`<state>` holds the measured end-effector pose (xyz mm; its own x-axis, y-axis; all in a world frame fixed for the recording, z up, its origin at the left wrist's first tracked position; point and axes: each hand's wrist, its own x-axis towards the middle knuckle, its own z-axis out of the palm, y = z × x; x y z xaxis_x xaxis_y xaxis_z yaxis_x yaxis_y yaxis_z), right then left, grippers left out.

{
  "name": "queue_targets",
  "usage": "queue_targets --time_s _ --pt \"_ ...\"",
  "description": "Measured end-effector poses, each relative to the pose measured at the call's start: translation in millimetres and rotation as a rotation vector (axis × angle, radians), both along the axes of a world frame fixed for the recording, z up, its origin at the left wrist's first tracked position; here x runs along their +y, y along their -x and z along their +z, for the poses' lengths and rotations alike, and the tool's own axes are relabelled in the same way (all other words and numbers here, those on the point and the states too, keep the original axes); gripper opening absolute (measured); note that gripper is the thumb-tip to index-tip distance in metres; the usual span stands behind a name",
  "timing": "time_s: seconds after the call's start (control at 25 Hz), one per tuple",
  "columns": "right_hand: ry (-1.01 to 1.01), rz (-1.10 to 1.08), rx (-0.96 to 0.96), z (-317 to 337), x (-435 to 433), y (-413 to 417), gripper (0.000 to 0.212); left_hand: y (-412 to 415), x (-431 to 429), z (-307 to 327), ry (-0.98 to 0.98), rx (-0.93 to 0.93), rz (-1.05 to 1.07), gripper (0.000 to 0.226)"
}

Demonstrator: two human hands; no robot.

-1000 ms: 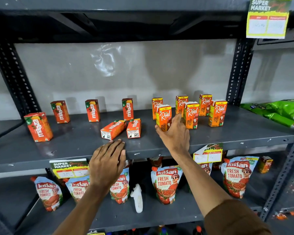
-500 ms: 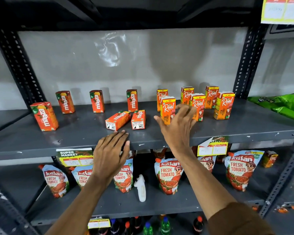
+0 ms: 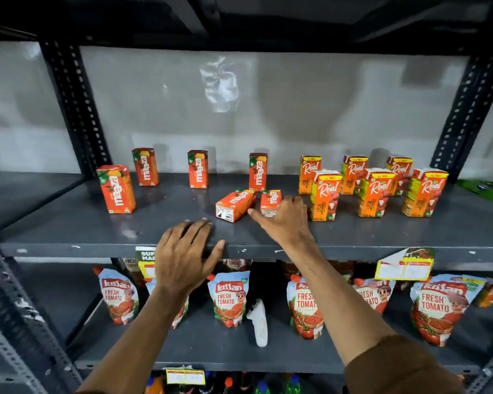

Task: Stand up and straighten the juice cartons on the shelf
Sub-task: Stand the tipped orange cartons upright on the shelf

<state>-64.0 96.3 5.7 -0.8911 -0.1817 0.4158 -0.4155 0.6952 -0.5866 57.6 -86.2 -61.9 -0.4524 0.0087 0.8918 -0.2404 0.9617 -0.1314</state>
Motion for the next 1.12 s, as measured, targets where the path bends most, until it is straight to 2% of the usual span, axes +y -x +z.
queue_targets --time_s 0.12,0.28,0.44,0.6,0.84,1.0,1.12 --pt "-0.013 -0.041 -0.008 -7.9 -10.1 10.9 0.054 6.5 -3.8 -2.9 0.011 0.107 -0.041 0.046" --pt "-0.018 -0.077 0.083 -11.7 -9.8 8.2 0.042 5.2 -4.3 -3.8 0.018 0.144 -0.060 0.046" --pt "-0.024 -0.173 0.263 -8.8 -5.1 -14.0 0.056 2.8 -3.4 -7.0 -0.021 0.112 -0.085 0.047" --pt "0.222 -0.195 0.406 12.2 -10.4 -42.0 0.065 2.7 -7.1 -5.8 -0.029 0.099 -0.115 0.047" --pt "0.526 -0.134 0.726 49.7 -14.4 -76.1 0.057 3.2 -5.3 -4.5 -0.046 0.097 -0.136 0.047" --pt "0.562 -0.106 0.776 55.9 -10.8 -82.3 0.058 4.9 -6.1 -4.4 -0.042 0.100 -0.125 0.046" --pt "0.532 -0.119 0.715 53.1 -10.3 -74.5 0.058 5.6 -5.7 -5.6 -0.040 0.111 -0.121 0.046"
